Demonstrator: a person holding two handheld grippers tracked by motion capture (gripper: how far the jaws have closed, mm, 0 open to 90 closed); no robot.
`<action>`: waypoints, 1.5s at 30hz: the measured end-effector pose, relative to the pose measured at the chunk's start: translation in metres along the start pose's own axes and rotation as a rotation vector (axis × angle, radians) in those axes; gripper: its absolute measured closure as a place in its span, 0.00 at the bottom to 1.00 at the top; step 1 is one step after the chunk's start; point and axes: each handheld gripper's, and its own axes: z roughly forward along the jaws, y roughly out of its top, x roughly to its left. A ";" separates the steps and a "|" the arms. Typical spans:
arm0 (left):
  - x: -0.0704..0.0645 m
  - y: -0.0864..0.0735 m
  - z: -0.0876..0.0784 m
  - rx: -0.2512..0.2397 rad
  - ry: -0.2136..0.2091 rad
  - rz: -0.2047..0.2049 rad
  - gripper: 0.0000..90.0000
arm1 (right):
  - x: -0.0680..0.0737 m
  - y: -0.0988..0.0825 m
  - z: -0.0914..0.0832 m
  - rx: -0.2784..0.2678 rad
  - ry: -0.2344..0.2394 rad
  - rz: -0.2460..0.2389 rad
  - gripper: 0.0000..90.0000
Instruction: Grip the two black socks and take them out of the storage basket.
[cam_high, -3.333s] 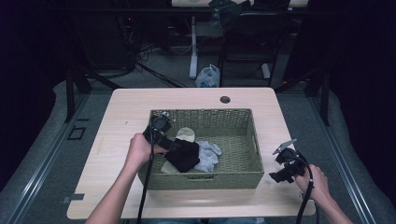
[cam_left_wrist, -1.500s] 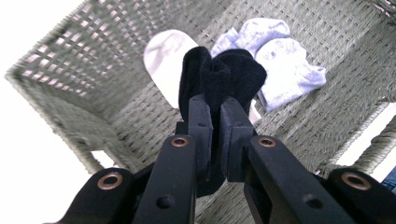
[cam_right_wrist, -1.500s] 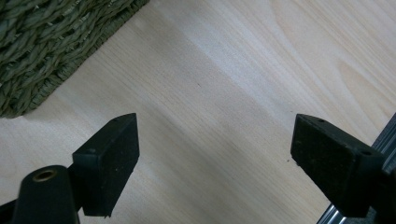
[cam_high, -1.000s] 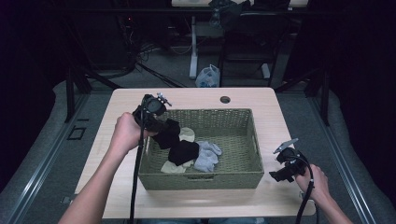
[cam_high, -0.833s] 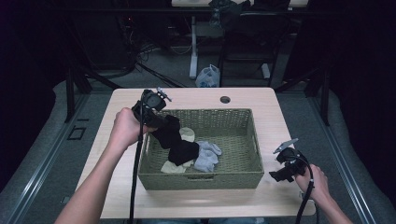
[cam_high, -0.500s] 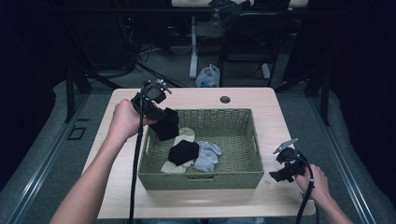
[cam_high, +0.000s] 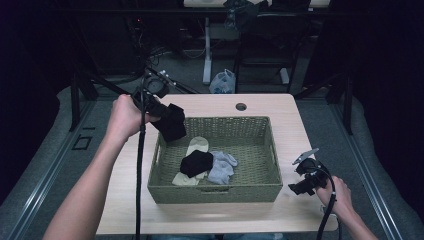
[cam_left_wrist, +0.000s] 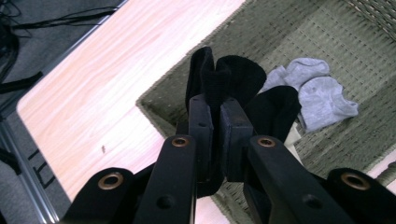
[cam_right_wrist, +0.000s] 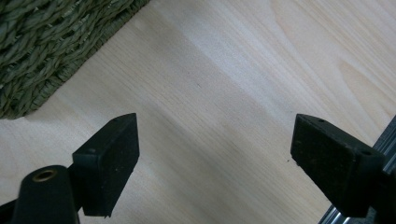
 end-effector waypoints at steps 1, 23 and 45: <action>0.001 0.000 -0.001 -0.010 0.004 -0.012 0.95 | 0.000 0.000 0.000 0.000 0.000 0.000 0.17; 0.047 -0.034 -0.041 -0.046 0.086 -0.136 0.95 | -0.003 0.000 -0.002 -0.003 0.004 0.011 0.17; 0.081 -0.096 -0.036 -0.013 0.126 -0.268 0.95 | -0.001 0.000 -0.001 -0.013 0.010 0.022 0.17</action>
